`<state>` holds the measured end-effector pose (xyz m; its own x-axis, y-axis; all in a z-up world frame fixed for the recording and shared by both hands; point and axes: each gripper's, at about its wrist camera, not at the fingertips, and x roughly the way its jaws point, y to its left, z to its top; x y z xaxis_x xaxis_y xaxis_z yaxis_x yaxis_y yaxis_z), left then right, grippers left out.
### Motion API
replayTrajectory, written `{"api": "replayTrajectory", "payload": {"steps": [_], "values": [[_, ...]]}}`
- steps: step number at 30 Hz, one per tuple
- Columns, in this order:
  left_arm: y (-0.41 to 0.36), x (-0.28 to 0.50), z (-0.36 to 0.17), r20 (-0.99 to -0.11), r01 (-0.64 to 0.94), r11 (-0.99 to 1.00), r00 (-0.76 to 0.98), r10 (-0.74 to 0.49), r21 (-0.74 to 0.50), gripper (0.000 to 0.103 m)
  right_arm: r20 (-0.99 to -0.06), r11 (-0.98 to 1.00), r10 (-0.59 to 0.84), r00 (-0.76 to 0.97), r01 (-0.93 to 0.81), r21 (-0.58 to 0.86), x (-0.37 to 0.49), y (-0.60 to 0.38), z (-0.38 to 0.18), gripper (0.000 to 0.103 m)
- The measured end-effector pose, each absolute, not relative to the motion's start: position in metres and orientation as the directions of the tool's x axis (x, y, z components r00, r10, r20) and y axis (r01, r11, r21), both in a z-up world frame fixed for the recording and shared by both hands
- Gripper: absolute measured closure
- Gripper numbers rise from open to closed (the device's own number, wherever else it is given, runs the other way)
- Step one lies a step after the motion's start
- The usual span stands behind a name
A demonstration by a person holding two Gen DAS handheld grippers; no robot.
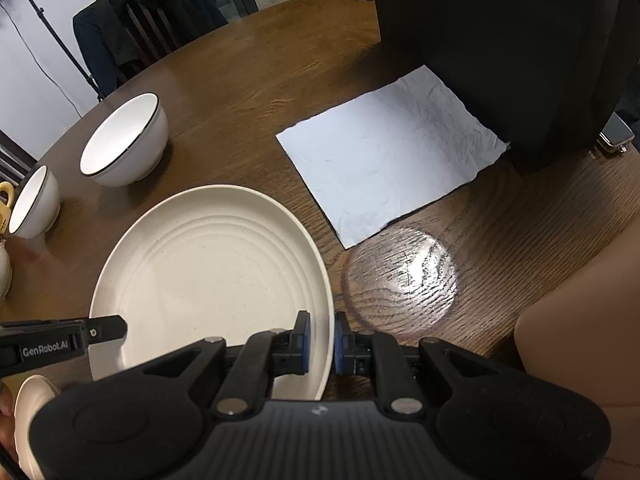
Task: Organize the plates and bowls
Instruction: 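Lift the held cream plates with both grippers and carry them toward another cream plate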
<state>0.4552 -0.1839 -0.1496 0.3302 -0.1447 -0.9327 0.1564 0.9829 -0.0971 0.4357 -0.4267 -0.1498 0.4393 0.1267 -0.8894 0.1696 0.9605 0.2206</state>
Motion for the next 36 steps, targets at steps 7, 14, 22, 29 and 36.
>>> {"api": "replayTrajectory", "payload": {"steps": [7,14,22,29,36], "values": [[-0.183,0.45,-0.141,-0.928,0.144,0.985,0.345,-0.143,-0.098,0.087,-0.881,0.964,0.13,0.455,0.152,0.22,0.431,-0.426,-0.142,0.092],[-0.18,0.44,-0.131,-0.92,0.133,0.986,0.364,-0.144,-0.101,0.087,-0.873,0.967,0.13,0.47,0.134,0.216,0.421,-0.425,-0.133,0.092],[-0.175,0.422,-0.117,-0.909,0.114,0.988,0.391,-0.145,-0.108,0.087,-0.86,0.971,0.134,0.492,0.109,0.214,0.408,-0.421,-0.118,0.092],[-0.168,0.402,-0.108,-0.9,0.094,0.989,0.412,-0.141,-0.112,0.087,-0.852,0.974,0.139,0.506,0.085,0.209,0.391,-0.414,-0.108,0.092],[-0.16,0.381,-0.099,-0.891,0.078,0.99,0.431,-0.14,-0.118,0.087,-0.843,0.979,0.139,0.52,0.058,0.198,0.375,-0.405,-0.097,0.092]]}}
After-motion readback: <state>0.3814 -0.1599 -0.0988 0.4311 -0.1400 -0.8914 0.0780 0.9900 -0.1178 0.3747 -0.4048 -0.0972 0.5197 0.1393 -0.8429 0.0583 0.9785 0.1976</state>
